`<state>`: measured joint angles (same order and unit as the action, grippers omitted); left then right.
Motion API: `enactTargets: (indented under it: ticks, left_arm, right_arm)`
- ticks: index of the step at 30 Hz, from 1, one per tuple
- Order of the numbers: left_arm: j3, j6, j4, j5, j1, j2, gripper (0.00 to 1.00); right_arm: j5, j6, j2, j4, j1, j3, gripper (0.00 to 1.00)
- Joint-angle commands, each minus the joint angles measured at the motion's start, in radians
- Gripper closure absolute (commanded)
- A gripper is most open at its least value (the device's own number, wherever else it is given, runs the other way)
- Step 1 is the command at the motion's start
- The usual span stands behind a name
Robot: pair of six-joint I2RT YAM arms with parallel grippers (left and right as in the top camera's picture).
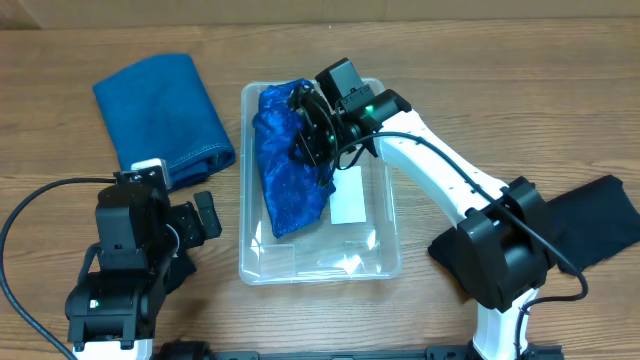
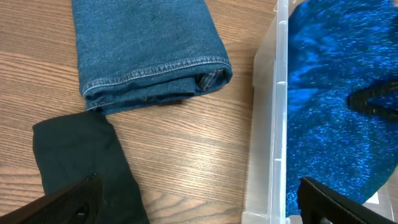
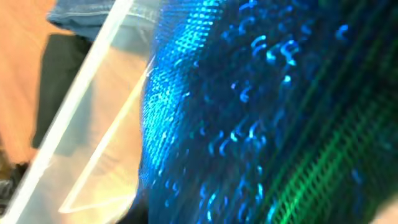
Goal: Pack container
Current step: 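Carry the sparkly blue fabric into the container's left side and release, then move the right gripper to the black cloth and grasp it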
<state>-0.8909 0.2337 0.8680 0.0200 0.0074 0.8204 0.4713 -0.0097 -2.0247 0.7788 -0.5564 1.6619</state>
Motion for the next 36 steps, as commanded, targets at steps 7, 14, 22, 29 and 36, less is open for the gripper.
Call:
enactTargets:
  ticks: [7, 14, 22, 29, 36]
  left_arm:
    - [-0.028, -0.013, 0.020, 0.013, 0.005, -0.004, 0.00]
    - [-0.028, -0.013, 0.018, 0.013, 0.005, -0.004, 0.00]
    - [-0.028, -0.013, 0.018, 0.013, 0.005, -0.004, 0.00]
    - [-0.028, -0.013, 0.018, 0.013, 0.005, -0.004, 0.00]
    - [-0.028, -0.013, 0.018, 0.013, 0.005, -0.004, 0.00]
  right_arm:
    - [-0.513, 0.102, 0.000, 0.027, 0.002, -0.020, 0.46]
    - [-0.731, 0.204, 0.241, 0.148, 0.028, 0.092, 0.32]
    - [-0.336, 0.394, 0.506, 0.584, 0.729, 0.075, 0.14]
    - [-0.199, 0.316, 0.733, 0.608, 1.200, -0.328, 0.05]
    - [-0.051, 0.293, 0.753, 0.277, 1.402, -0.856, 0.00]
